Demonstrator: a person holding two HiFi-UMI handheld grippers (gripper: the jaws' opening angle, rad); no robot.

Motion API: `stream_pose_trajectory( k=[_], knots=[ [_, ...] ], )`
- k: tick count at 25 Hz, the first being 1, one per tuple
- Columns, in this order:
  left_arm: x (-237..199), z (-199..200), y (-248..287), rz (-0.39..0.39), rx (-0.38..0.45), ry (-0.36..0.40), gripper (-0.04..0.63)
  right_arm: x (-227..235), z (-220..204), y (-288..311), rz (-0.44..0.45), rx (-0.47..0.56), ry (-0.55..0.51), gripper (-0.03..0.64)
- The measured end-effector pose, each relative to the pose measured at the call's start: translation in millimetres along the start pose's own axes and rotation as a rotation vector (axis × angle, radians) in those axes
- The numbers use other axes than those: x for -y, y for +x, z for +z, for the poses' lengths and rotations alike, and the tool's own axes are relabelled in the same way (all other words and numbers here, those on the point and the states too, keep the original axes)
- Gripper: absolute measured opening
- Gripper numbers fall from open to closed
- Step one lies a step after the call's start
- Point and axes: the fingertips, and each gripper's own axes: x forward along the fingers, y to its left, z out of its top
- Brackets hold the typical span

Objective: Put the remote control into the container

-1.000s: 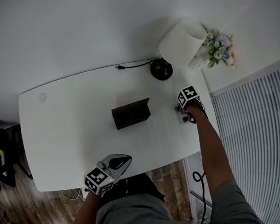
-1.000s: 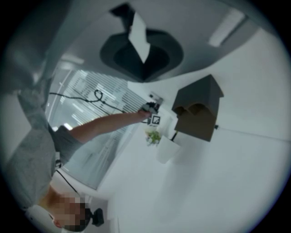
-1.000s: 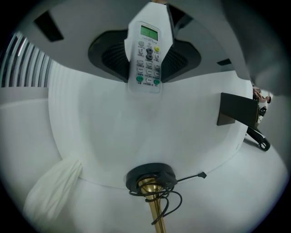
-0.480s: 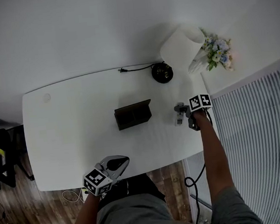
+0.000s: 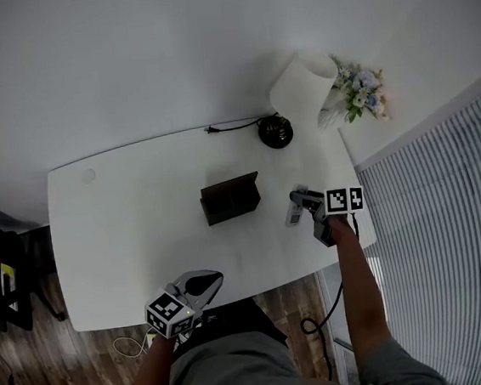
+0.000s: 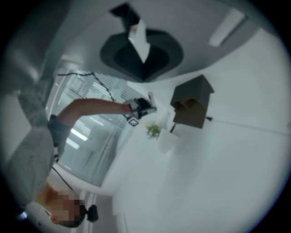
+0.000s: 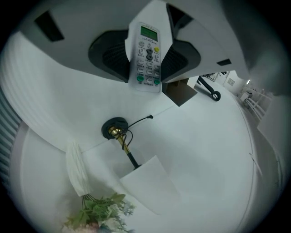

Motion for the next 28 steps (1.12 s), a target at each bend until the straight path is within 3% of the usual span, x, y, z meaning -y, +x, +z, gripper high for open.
stream_pose_trajectory(
  k=[19, 28],
  knots=[
    [15, -8, -47, 0.038, 0.029, 0.006, -0.002, -111, -9, -12, 0.083, 0.187, -0.113, 0.224],
    [25, -6, -60, 0.046, 0.054, 0.028, -0.002, -161, -12, -29, 0.217, 0.358, -0.164, 0.224]
  ],
)
